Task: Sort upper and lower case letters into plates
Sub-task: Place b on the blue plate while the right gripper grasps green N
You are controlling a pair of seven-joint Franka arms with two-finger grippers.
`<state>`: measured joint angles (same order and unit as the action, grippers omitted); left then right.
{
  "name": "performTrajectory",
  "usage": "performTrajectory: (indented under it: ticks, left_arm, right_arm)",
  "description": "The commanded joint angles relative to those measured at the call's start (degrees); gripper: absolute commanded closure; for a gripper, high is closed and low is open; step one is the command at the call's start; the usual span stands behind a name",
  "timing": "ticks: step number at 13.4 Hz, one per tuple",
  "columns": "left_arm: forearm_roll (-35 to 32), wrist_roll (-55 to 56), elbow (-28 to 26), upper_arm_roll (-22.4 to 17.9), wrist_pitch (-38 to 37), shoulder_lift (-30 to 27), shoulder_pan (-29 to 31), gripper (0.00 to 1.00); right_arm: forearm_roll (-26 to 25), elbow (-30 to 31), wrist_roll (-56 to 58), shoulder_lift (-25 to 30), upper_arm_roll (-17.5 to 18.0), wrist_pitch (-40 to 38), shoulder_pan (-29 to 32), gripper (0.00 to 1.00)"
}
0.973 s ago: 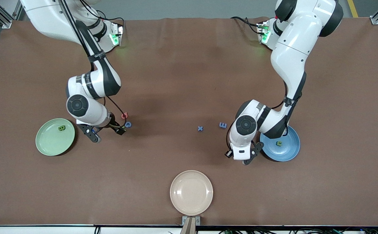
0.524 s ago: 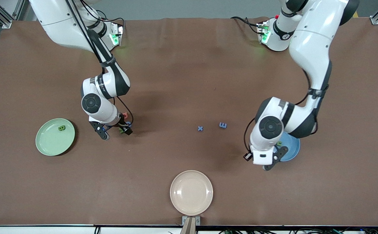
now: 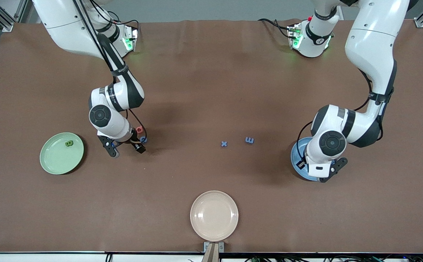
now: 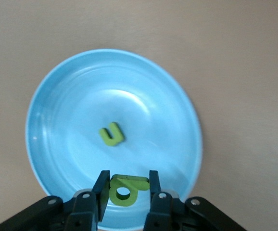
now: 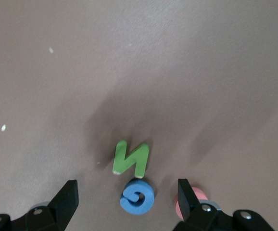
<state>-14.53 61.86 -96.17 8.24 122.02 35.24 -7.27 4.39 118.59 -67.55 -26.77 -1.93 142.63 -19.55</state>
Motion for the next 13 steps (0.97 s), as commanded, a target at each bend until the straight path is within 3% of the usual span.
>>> performTrajectory:
  ticks: [1, 2, 9, 13]
  left_arm:
    - [0.03, 0.80, -4.99, 0.64, 1.29, -3.33, 0.33, 0.31]
    - [0.29, 1.50, -5.34, 0.64, 1.29, -3.86, 0.16, 0.00]
    - [0.47, 13.87, -4.03, 8.09, 1.46, -3.17, -0.72, 0.00]
    - [0.38, 25.64, -3.94, 11.36, 7.77, 0.35, -2.82, 0.00]
  right_arm:
    - [0.88, -1.00, -1.53, -0.83, 0.35, -0.43, 0.92, 0.09]
    - [0.88, -1.43, -1.53, -1.18, 0.35, -0.43, 0.92, 0.09]
    - [0.79, -4.07, -2.32, -4.61, 0.35, -0.51, 0.92, 0.22]
    - [0.71, -3.81, -2.41, -4.61, 0.35, -0.60, 0.83, 0.27]
